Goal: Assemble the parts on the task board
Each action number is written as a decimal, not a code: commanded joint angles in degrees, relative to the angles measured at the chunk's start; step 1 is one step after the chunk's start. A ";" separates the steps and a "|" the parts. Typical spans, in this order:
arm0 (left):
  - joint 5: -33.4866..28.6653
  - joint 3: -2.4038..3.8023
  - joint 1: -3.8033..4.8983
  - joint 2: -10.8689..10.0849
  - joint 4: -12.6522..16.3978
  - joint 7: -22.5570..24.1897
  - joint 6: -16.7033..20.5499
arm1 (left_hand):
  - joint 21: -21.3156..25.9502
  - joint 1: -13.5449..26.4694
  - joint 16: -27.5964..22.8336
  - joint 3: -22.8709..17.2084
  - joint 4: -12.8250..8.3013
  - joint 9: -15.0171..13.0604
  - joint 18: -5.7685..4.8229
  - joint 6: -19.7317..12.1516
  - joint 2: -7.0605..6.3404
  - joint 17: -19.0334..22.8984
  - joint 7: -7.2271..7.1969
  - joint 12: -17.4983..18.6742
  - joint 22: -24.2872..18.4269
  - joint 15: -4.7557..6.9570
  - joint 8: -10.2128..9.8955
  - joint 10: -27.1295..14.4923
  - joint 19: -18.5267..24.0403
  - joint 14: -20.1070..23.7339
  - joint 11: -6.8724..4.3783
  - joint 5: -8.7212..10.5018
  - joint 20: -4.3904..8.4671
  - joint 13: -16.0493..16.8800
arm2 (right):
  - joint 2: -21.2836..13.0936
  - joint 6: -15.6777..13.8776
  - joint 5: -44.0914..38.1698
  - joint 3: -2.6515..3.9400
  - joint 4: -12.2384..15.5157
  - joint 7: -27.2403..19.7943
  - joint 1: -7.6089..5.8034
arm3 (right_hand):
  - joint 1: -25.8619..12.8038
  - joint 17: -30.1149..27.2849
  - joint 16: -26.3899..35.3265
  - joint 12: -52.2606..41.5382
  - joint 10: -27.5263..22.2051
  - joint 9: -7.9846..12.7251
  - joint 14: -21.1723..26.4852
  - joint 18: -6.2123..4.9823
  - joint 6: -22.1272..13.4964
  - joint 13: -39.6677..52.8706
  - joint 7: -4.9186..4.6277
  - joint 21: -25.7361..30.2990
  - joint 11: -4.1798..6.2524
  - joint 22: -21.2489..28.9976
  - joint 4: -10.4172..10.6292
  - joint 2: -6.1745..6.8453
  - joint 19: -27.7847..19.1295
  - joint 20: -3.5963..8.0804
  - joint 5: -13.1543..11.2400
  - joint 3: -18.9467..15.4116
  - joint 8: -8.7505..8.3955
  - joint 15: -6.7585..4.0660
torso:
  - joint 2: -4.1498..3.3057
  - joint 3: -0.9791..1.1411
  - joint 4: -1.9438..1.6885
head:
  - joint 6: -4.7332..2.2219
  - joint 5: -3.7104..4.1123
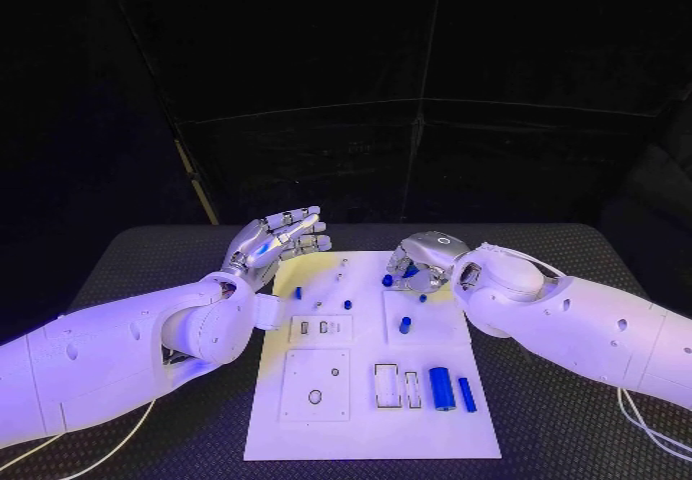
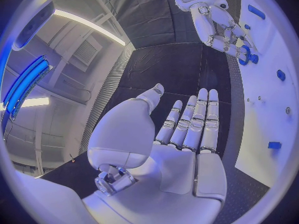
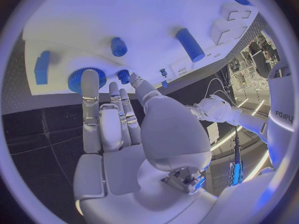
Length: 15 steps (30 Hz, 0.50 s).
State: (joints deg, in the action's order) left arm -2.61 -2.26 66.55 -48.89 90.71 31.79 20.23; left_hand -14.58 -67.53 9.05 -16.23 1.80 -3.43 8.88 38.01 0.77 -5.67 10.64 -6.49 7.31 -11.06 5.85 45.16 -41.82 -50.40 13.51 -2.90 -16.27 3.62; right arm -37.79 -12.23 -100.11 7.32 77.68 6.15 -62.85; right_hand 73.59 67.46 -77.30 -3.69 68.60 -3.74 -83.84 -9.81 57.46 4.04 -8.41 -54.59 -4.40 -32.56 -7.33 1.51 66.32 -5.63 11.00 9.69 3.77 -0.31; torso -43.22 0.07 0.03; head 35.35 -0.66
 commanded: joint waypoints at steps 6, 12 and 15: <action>0.04 0.06 0.11 0.07 -0.02 0.14 -0.93 | -0.36 -0.58 0.35 0.00 -0.48 -0.06 0.92 0.51 0.22 0.11 5.53 -0.37 -0.07 0.07 0.40 0.34 -0.45 -0.34 0.04 -0.17 -0.15 0.04 | 1.15 1.59 -1.04 0.05 -1.23 1.07 -0.32 | 0.34 1.89 -1.65 -0.31 1.15 -0.01 -3.12 0.28 -0.43 0.11 0.18 -2.23 0.11 -2.44 0.73 -0.15 0.81 0.11 0.36 1.16 -0.09 -0.12 | -0.42 -0.06 -0.22 | -0.39 0.24; 0.04 0.06 0.13 -0.17 0.20 0.05 -0.65 | -0.39 -0.64 0.31 -0.03 -0.55 -0.07 0.93 0.71 0.25 0.13 5.51 -0.35 -0.08 0.08 0.46 0.34 -0.53 -0.38 0.04 -0.17 -0.16 0.03 | 1.58 2.97 -1.05 0.05 -1.70 1.72 -0.45 | 0.41 2.27 -2.08 -0.37 1.75 -0.05 -3.09 0.33 -0.24 0.16 0.28 -3.00 0.26 -3.12 1.20 -0.18 0.72 0.16 0.41 1.98 0.00 -0.20 | -0.62 -0.06 -0.30 | -0.08 0.01; 0.04 0.06 0.14 -0.26 0.26 0.03 -0.53 | -0.40 -0.69 0.27 -0.04 -0.60 -0.07 0.94 0.75 0.26 0.16 5.49 -0.28 -0.09 0.08 0.46 0.26 -0.59 -0.38 0.04 -0.17 -0.16 0.00 | 1.80 3.34 -1.05 0.05 -1.83 1.79 -0.50 | 0.46 2.42 -2.22 -0.38 1.95 -0.06 -3.08 0.35 -0.13 0.18 0.32 -3.27 0.29 -3.38 1.34 -0.14 0.68 0.18 0.43 2.29 0.03 -0.24 | -0.72 -0.04 -0.29 | 0.00 -0.04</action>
State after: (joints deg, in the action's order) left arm -2.62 -2.26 66.58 -49.12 90.80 31.59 20.11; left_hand -14.81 -67.76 9.05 -16.22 1.48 -3.42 8.86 38.41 1.00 -5.56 10.64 -6.49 7.31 -11.06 6.06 45.15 -42.01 -50.39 13.51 -2.89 -16.47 3.61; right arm -36.10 -10.37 -100.65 7.33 75.81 7.35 -63.19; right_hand 73.59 69.87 -79.29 -3.69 70.14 -3.73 -83.84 -9.81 57.27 4.15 -8.21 -57.68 -4.09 -35.94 -5.99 1.50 66.77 -5.64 11.20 11.81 3.77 -0.30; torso -43.77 0.01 -0.21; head 35.30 -0.61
